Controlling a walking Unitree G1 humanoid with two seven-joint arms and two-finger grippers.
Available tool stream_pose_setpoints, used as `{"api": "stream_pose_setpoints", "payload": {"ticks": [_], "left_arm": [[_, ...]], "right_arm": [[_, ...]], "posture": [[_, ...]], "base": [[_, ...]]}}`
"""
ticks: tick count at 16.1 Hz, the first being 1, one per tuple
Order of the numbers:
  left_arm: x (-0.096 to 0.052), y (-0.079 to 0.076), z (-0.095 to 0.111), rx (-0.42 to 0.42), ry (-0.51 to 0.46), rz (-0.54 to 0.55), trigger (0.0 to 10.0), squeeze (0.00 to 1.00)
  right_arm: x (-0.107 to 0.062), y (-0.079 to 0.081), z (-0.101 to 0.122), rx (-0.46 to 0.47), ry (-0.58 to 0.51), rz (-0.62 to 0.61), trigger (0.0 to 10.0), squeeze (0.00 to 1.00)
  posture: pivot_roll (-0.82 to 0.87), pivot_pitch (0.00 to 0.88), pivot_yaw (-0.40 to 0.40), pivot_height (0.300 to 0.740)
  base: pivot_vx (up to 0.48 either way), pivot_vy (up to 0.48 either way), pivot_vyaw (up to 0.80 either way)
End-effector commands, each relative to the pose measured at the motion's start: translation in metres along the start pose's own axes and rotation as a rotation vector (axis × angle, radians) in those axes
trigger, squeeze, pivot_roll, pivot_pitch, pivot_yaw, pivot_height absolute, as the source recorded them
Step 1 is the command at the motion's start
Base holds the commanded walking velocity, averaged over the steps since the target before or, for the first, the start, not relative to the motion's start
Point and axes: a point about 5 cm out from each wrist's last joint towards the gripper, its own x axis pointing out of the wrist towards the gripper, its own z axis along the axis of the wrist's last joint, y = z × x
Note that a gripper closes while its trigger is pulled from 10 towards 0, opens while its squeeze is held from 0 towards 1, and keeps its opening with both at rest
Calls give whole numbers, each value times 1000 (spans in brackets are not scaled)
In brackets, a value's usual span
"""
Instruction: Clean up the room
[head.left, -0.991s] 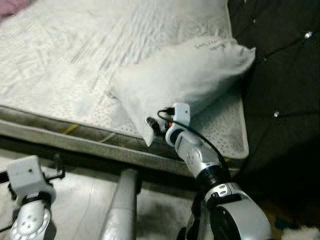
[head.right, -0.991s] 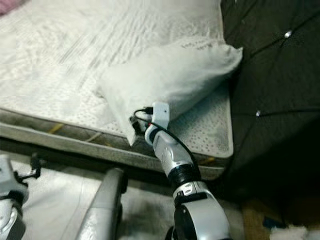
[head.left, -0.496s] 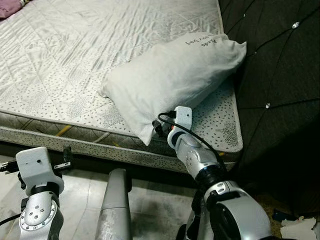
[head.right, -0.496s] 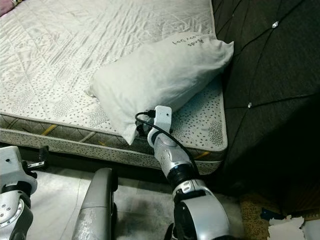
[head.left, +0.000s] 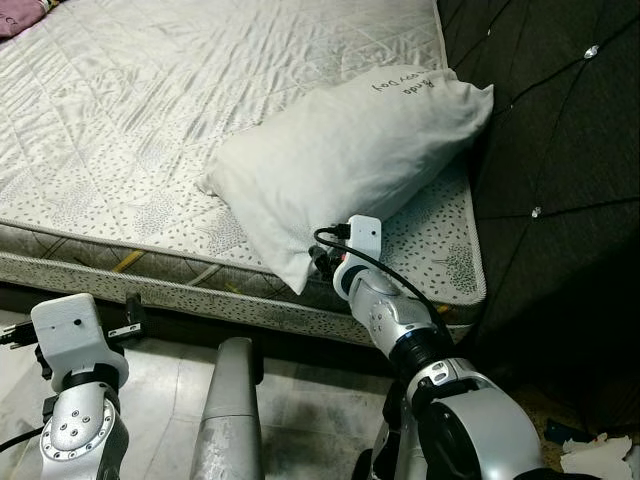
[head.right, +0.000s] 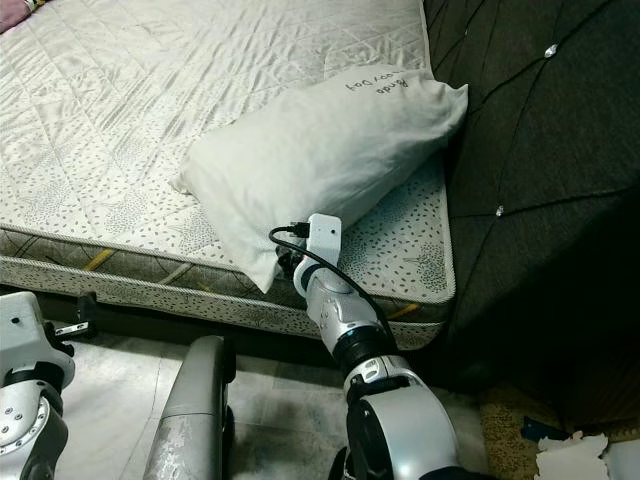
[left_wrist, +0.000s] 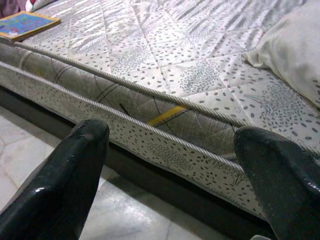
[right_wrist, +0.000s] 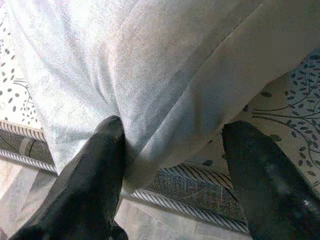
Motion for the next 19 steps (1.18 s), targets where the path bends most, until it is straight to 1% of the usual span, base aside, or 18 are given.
{"api": "stream_pose_setpoints", "payload": {"ticks": [1, 7, 10, 12, 13, 14, 15, 16, 18, 19], "left_arm": [[1, 0, -2, 7, 15, 6, 10000, 0], [6, -3, -2, 1, 7, 9, 10000, 0], [12, -6, -1, -4, -3, 6, 10000, 0], [18, -11, 0, -12, -14, -6, 10000, 0], [18, -12, 0, -13, -16, -8, 10000, 0], [22, -16, 0, -18, -20, -15, 10000, 0], [23, -17, -1, -20, -21, -18, 10000, 0], [23, -17, -1, -20, -21, -18, 10000, 0], [35, -30, -1, -28, -23, -70, 10000, 0], [37, -32, -1, -27, -24, -81, 10000, 0]], "right_arm": [[-3, 92, -3, 65, 27, 205, 0, 0], [-1, 85, 1, 92, 22, 199, 0, 0], [0, 80, 5, 98, 12, 190, 0, 0], [2, 71, 9, 106, 1, 167, 0, 0], [2, 70, 9, 106, 0, 164, 0, 0], [3, 56, 10, 99, -10, 126, 0, 0], [4, 51, 11, 96, -16, 110, 0, 0], [4, 51, 11, 96, -16, 110, 0, 0], [4, 1, 42, 11, -150, -29, 0, 0], [3, -8, 46, 16, -166, -57, 0, 0]], "posture": [[358, 90, -59, 571], [350, 73, -63, 571], [336, 54, -61, 571], [328, 32, -60, 571], [328, 32, -60, 571], [313, 8, -58, 571], [308, 0, -57, 571], [308, 0, -57, 571], [257, 0, -18, 571], [257, 0, -18, 571]], "base": [[0, 0, 0], [0, 0, 0], [0, 0, 0], [0, 0, 0], [0, 0, 0], [0, 0, 0], [0, 0, 0], [0, 0, 0], [0, 0, 0], [0, 0, 0]]}}
